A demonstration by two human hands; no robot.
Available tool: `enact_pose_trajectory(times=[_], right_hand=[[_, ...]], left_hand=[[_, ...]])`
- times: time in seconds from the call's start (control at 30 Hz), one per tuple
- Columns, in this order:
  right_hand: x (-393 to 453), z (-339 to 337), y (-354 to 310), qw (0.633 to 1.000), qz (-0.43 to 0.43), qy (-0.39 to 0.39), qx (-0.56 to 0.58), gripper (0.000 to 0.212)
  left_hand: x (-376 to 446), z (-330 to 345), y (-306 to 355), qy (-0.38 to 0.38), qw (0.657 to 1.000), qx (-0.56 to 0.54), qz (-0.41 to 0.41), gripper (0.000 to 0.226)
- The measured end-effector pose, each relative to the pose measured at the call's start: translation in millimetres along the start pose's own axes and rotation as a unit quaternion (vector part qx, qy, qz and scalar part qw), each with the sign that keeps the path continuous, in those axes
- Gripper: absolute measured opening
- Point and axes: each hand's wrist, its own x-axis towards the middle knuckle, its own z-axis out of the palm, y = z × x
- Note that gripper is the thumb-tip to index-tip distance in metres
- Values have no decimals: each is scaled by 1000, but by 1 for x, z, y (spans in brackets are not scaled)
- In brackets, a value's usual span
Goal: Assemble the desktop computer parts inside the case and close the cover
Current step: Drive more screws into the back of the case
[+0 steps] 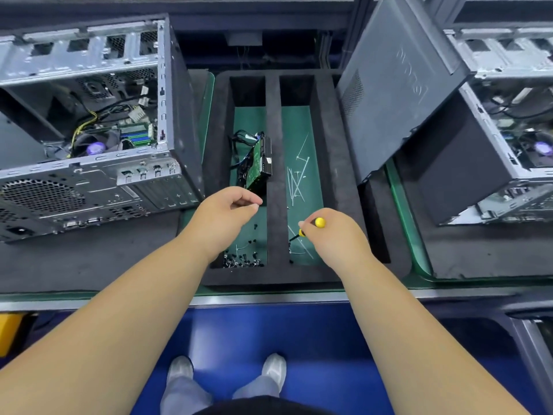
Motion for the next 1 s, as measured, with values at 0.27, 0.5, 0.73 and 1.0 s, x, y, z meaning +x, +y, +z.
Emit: enact_pose_trajectory(times=[0.27, 0.5, 0.73, 1.0], right_hand=[[4, 4, 2, 1000, -5, -20, -24, 25], [-2, -24, -8, 998, -6, 53, 44, 24], [-25, -78, -30, 964, -25, 142, 225, 22], [-53, -109, -57, 931, -66, 147, 328, 15]], left_hand=[[2, -1, 1, -3, 1000, 1, -11, 14], [2, -3, 4, -5, 999, -38, -15, 18], [-1, 1, 26, -29, 993, -102, -45, 23], [-12, 5, 61, -101, 921, -348, -140, 19]])
